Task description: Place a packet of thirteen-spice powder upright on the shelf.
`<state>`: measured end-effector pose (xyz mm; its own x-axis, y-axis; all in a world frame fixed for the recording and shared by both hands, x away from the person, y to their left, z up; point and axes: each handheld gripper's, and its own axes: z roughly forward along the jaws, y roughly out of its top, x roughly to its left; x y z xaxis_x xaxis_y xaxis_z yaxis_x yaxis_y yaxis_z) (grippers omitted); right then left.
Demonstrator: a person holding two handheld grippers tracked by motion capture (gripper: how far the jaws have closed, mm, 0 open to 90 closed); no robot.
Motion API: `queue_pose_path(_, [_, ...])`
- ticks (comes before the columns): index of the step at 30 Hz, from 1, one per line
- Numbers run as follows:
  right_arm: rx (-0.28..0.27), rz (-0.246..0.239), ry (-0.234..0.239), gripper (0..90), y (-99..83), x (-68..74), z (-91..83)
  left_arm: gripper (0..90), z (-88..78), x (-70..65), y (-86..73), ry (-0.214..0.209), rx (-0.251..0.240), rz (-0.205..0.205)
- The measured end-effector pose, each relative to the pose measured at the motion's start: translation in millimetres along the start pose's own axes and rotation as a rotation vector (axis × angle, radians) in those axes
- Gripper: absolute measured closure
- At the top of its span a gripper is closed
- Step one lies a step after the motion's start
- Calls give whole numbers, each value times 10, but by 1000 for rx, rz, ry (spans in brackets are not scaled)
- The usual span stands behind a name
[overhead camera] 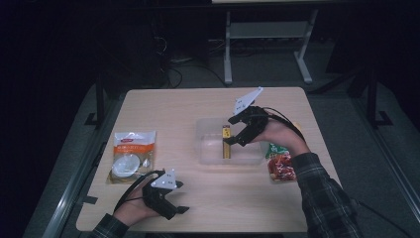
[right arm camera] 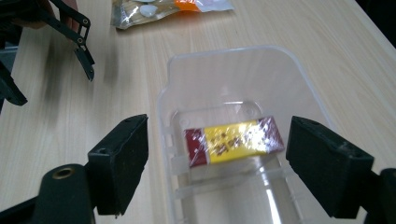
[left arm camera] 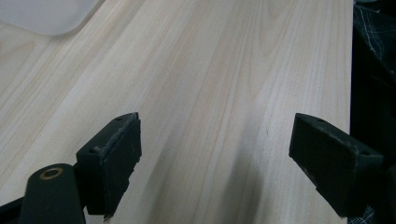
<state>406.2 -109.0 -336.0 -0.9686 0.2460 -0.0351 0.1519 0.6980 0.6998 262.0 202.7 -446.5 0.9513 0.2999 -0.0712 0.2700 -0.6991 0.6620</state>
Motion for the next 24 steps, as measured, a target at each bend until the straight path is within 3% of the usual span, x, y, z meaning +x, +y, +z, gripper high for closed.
queue_pose_path(4, [11,45,-48,257,-74,141,-63,163,-9,5,1,3,12,3])
queue_pose_path(7, [-18,78,-57,299,-155,233,-103,163,-7,1,-3,5,-2,-8])
queue_pose_path(12, [-31,95,-84,363,-297,421,-142,164,-7,12,-2,6,5,-1])
queue_pose_path(22, [-49,122,-79,381,-682,730,-125,165,8,22,-9,5,12,-6])
queue_pose_path(24, [-33,141,-80,385,-778,760,-122,165,12,23,-9,5,12,-6])
